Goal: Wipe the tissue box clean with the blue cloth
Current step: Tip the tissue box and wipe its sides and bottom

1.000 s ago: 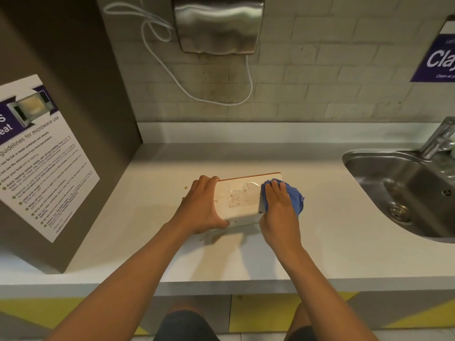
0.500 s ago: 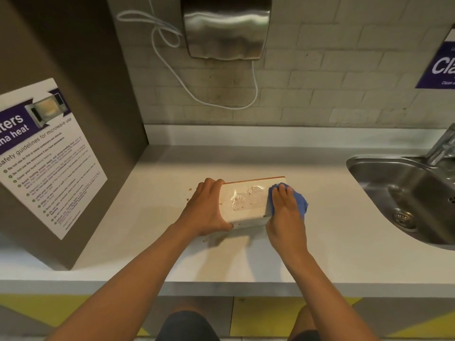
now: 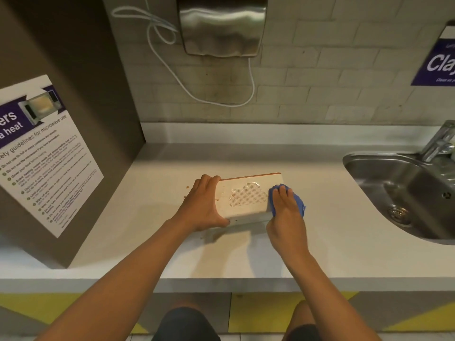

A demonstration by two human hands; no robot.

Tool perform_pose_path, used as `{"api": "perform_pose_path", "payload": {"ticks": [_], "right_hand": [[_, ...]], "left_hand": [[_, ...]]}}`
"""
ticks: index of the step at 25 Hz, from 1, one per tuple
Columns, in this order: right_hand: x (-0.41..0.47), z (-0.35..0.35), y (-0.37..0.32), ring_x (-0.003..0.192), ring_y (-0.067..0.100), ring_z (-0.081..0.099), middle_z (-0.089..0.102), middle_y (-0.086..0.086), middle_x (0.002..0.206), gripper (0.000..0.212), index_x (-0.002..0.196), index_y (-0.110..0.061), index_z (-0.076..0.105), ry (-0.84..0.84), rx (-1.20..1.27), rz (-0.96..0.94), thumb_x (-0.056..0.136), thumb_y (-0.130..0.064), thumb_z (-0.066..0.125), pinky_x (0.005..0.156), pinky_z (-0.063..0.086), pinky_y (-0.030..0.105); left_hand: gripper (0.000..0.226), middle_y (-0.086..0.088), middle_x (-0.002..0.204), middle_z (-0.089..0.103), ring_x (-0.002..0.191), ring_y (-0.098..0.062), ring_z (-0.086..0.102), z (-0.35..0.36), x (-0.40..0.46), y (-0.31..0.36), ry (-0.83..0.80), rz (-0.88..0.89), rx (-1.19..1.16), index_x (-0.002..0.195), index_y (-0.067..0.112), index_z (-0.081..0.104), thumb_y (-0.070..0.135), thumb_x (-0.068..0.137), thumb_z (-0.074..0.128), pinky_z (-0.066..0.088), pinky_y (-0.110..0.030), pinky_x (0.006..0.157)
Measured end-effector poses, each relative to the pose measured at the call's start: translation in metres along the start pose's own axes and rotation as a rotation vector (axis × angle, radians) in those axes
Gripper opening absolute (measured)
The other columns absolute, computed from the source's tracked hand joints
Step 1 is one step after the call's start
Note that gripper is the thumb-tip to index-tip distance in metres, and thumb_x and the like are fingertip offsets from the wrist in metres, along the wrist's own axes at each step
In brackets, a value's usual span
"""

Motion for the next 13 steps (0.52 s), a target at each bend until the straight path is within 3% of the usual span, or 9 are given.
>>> {"api": "perform_pose_path", "payload": {"ticks": [4,7,10,13], "right_hand": [[-0.023,0.019,-0.034,0.138,0.034,0.034,0.043,0.015,0.145,0.074,0.139,0.0,0.045,-0.038,0.025,-0.104,0.068,0.017,0.058,0.112,0.032,0.045],[-0.038,0.015,-0.022,0.139,0.031,0.032,0.042,0.014,0.147,0.08,0.141,-0.001,0.043,-0.043,0.016,-0.128,0.064,0.02,0.057,0.111,0.031,0.045],[-0.01,0.001,0.001,0.137,0.035,0.034,0.045,0.018,0.142,0.07,0.136,0.002,0.045,-0.031,0.032,-0.032,0.069,0.02,0.052,0.11,0.034,0.045],[0.035,0.004,-0.005,0.124,0.031,0.041,0.049,0.015,0.132,0.05,0.126,0.0,0.05,-0.036,-0.078,-0.047,0.077,0.009,0.052,0.1,0.042,0.044]], "left_hand": [[0.108,0.009,0.125,0.034,0.115,-0.013,0.036,-0.002,0.004,0.001,-0.011,-0.004,-0.015,0.139,0.029,0.032,0.054,0.05,0.087,0.053,-0.039,0.092],[0.108,0.009,0.126,0.034,0.116,-0.013,0.036,0.0,0.004,0.0,-0.013,0.01,-0.026,0.139,0.029,0.031,0.055,0.051,0.087,0.053,-0.04,0.092],[0.111,0.009,0.127,0.033,0.118,-0.014,0.035,0.003,0.001,-0.001,0.004,-0.006,-0.019,0.141,0.028,0.03,0.057,0.048,0.084,0.052,-0.044,0.093],[0.111,0.008,0.128,0.034,0.118,-0.015,0.035,0.003,0.001,0.0,0.024,-0.029,-0.023,0.141,0.027,0.031,0.056,0.049,0.086,0.051,-0.042,0.095]]}}
Point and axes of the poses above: each hand's wrist, its own x-axis towards the middle knuckle, its own z-axis out of the palm, y = z × x, the point moved 6 cm from there along x, towards the middle knuckle
